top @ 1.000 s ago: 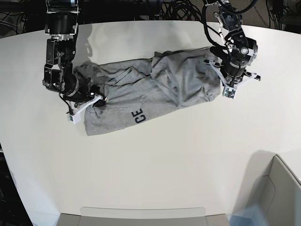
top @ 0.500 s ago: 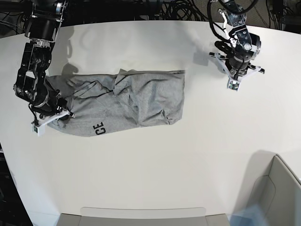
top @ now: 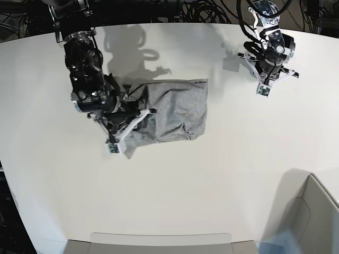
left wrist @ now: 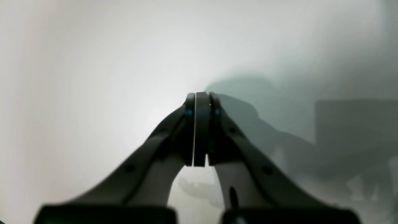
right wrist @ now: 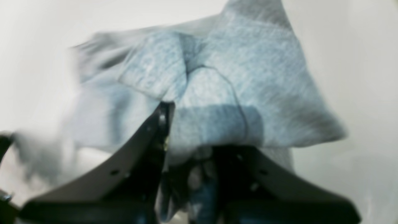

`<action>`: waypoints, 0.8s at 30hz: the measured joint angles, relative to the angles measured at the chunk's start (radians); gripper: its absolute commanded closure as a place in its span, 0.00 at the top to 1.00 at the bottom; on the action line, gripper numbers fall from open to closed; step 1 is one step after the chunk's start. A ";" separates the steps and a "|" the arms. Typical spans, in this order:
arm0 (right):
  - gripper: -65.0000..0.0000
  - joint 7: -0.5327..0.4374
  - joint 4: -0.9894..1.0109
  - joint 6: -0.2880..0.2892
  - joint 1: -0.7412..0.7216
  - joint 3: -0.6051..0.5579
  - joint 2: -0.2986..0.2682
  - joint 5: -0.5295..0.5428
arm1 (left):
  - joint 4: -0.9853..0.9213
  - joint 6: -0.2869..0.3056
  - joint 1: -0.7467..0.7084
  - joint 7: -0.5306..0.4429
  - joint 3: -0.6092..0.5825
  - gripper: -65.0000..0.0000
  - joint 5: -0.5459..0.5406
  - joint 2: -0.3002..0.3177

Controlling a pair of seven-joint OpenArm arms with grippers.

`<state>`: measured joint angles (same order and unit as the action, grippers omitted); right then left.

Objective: Fold the T-shirt properly
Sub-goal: 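Lift the grasped shirt end with the right gripper and fold it over the bundle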

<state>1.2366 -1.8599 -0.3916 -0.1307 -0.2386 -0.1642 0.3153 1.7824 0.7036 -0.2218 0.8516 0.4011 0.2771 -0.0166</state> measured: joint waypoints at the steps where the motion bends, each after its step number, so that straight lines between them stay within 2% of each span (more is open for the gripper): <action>1: 0.00 0.003 0.003 -0.007 -0.010 -0.022 0.010 -0.018 | 0.000 0.000 0.000 0.000 0.000 0.00 0.000 0.000; 5: 0.00 0.005 0.036 -0.029 -0.041 -0.083 0.049 -0.132 | 0.000 0.000 -0.003 0.000 0.000 0.00 0.000 0.000; 9: 0.00 0.011 0.105 -0.027 -0.063 -0.140 0.131 -0.218 | 0.000 0.000 -0.019 -0.003 0.000 0.00 -0.001 0.000; 12: 0.00 0.003 0.196 -0.028 -0.086 -0.205 0.164 -0.276 | 0.000 -0.003 -0.022 -0.011 0.000 0.00 0.000 0.000; 18: 0.00 -0.041 0.284 -0.028 -0.083 -0.243 0.236 -0.323 | 0.000 -0.003 -0.020 -0.010 0.000 0.00 0.000 0.000; 20: 0.10 -0.037 0.315 -0.028 -0.086 -0.245 0.254 -0.322 | 0.000 -0.003 -0.022 -0.011 0.000 0.00 0.000 0.000; 24: 0.42 -0.005 0.345 -0.032 -0.097 -0.270 0.247 -0.324 | 0.000 -0.003 -0.022 -0.011 -0.006 0.00 0.000 0.000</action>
<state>1.2316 -1.5146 -0.4232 -0.2279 -0.5083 0.0826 -0.0086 1.7824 0.7006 -0.2436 0.8406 0.3946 0.2775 -0.0162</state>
